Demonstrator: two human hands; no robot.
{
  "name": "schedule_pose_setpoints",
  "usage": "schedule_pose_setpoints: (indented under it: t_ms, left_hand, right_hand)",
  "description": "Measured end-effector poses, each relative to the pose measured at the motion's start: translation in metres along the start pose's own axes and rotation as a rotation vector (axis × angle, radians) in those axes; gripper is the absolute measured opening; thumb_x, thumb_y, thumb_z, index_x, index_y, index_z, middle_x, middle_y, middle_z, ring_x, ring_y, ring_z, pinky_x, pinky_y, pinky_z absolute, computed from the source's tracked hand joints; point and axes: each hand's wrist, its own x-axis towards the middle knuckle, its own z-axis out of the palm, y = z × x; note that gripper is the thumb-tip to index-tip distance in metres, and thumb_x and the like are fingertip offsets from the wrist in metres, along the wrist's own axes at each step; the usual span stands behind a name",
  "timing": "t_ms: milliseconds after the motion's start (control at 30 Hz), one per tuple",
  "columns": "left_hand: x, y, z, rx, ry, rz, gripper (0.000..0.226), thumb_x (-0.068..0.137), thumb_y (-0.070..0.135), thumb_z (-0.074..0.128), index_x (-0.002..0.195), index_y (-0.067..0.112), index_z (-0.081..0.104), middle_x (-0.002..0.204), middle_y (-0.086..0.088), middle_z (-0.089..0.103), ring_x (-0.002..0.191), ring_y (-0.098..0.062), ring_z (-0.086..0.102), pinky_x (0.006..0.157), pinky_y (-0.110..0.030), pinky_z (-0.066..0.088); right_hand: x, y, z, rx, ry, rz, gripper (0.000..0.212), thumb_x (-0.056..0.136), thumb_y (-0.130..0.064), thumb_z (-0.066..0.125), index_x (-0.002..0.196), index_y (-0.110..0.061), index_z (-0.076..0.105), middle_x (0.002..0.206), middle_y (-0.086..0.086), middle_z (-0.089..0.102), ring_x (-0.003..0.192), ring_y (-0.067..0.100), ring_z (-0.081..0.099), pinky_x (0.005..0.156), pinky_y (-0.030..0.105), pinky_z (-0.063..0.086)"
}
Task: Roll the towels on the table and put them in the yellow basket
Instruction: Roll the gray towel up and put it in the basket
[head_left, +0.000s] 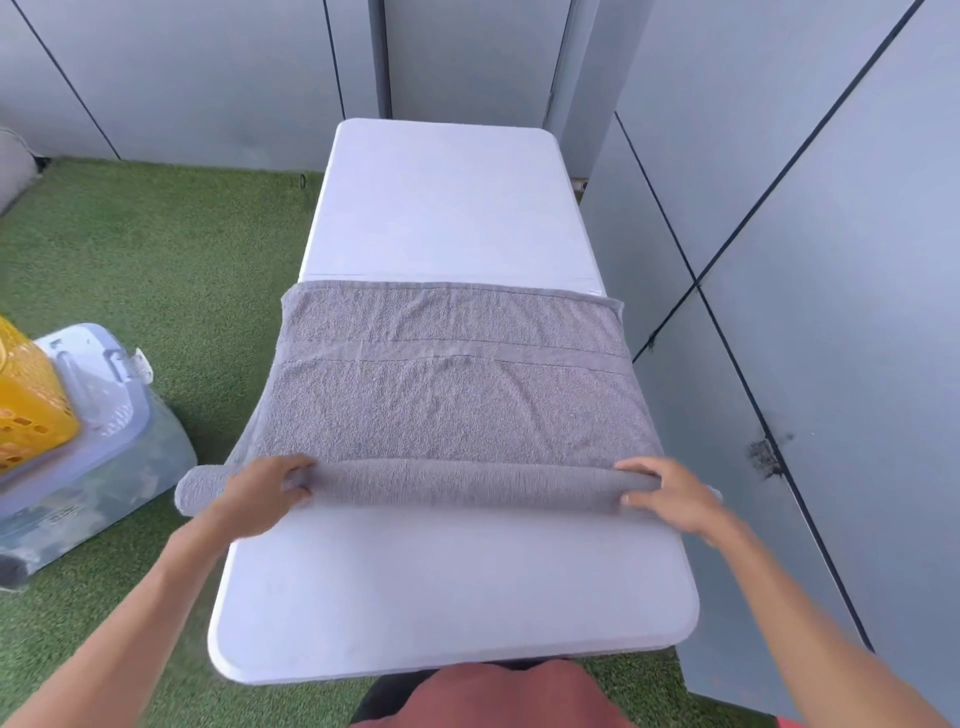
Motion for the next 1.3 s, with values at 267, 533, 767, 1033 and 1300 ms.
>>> schedule_pose_setpoints:
  t_ms: [267, 533, 767, 1033, 1300]
  left_hand:
    - [-0.021, 0.012, 0.042, 0.18, 0.525, 0.241, 0.042, 0.084, 0.036, 0.06, 0.114, 0.007, 0.066, 0.111, -0.01, 0.061, 0.101, -0.034, 0.055, 0.085, -0.049, 0.048]
    - [0.0, 0.023, 0.041, 0.333, 0.433, 0.134, 0.055, 0.063, 0.0, 0.081, 0.113, 0.005, 0.059, 0.103, -0.011, 0.061, 0.097, -0.036, 0.058, 0.084, -0.049, 0.047]
    - [0.004, 0.013, -0.003, 0.16, -0.087, 0.016, 0.041, 0.088, 0.01, 0.062, 0.128, 0.011, 0.056, 0.123, -0.007, 0.061, 0.117, -0.026, 0.054, 0.095, -0.03, 0.04]
    - [-0.012, 0.005, 0.027, 0.079, 0.5, 0.155, 0.031, 0.091, 0.019, 0.061, 0.12, 0.009, 0.064, 0.111, -0.011, 0.06, 0.099, -0.037, 0.056, 0.089, -0.05, 0.044]
    - [-0.002, 0.002, 0.04, 0.25, 0.363, 0.152, 0.06, 0.069, 0.006, 0.081, 0.124, 0.005, 0.056, 0.113, -0.013, 0.059, 0.105, -0.037, 0.054, 0.096, -0.053, 0.036]
  right_hand:
    - [-0.002, 0.017, 0.062, -0.461, 0.521, -0.239, 0.041, 0.09, -0.033, 0.057, 0.129, -0.023, 0.059, 0.13, 0.006, 0.048, 0.127, 0.032, 0.04, 0.11, 0.051, 0.017]
    - [0.009, 0.002, 0.045, -0.555, 0.367, -0.216, 0.051, 0.086, -0.014, 0.062, 0.135, -0.023, 0.051, 0.125, -0.001, 0.054, 0.124, 0.023, 0.043, 0.105, 0.041, 0.022]
    - [0.004, 0.002, 0.007, -0.373, -0.133, -0.103, 0.045, 0.092, -0.024, 0.062, 0.135, -0.025, 0.05, 0.129, -0.007, 0.051, 0.121, 0.012, 0.047, 0.1, 0.025, 0.034]
    - [0.004, 0.001, 0.049, -0.401, 0.468, -0.232, 0.037, 0.095, -0.025, 0.056, 0.132, -0.021, 0.056, 0.133, 0.001, 0.05, 0.129, 0.027, 0.041, 0.114, 0.048, 0.013]
    - [0.01, -0.003, 0.049, -0.617, 0.309, -0.225, 0.056, 0.085, -0.02, 0.062, 0.138, -0.022, 0.044, 0.135, -0.002, 0.049, 0.132, 0.021, 0.037, 0.11, 0.041, 0.018]
